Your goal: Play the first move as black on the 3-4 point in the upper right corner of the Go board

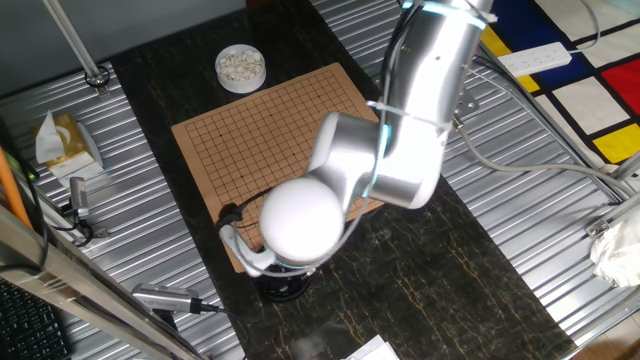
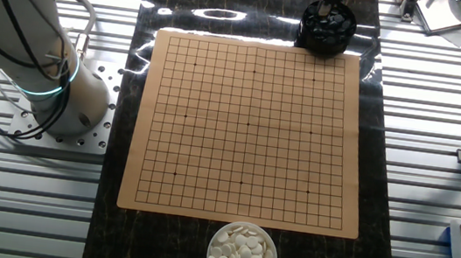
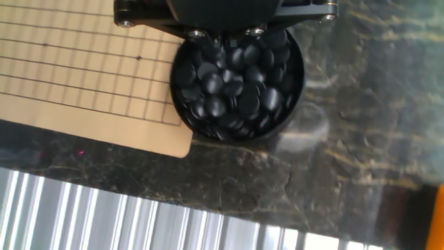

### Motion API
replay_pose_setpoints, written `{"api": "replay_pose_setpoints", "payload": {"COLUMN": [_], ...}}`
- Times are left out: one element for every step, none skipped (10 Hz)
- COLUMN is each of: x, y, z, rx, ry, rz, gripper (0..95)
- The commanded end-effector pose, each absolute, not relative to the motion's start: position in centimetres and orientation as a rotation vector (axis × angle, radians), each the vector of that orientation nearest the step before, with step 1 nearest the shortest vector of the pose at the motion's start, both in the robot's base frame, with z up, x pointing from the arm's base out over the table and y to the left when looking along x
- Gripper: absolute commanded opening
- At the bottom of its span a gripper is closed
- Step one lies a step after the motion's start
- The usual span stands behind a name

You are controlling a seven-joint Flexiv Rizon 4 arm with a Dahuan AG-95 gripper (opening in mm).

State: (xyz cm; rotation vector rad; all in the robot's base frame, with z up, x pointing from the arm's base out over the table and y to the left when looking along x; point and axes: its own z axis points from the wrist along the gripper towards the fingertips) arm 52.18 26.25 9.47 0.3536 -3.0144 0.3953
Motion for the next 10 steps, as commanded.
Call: {"api": "replay_pose_setpoints", "payload": {"x": [51.69,51.69,51.67,51.67,51.66,51.66,51.64,51.58,51.5,51.5], "y": [25.73,25.74,25.75,25.76,25.76,25.75,25.66,25.34,24.92,24.92], "z": [9.44,9.45,9.51,9.52,9.54,9.55,9.58,9.72,9.91,9.91], "rx": [0.42,0.467,0.538,0.608,0.634,0.666,0.679,0.692,0.699,0.713], "ry": [-3.002,-2.997,-2.974,-2.947,-2.934,-2.922,-2.912,-2.9,-2.898,-2.904], "rz": [0.43,0.468,0.529,0.595,0.622,0.644,0.662,0.682,0.685,0.686], "gripper": [0.0,0.0,0.0,0.0,0.0,0.0,0.0,0.0,0.0,0.0]}}
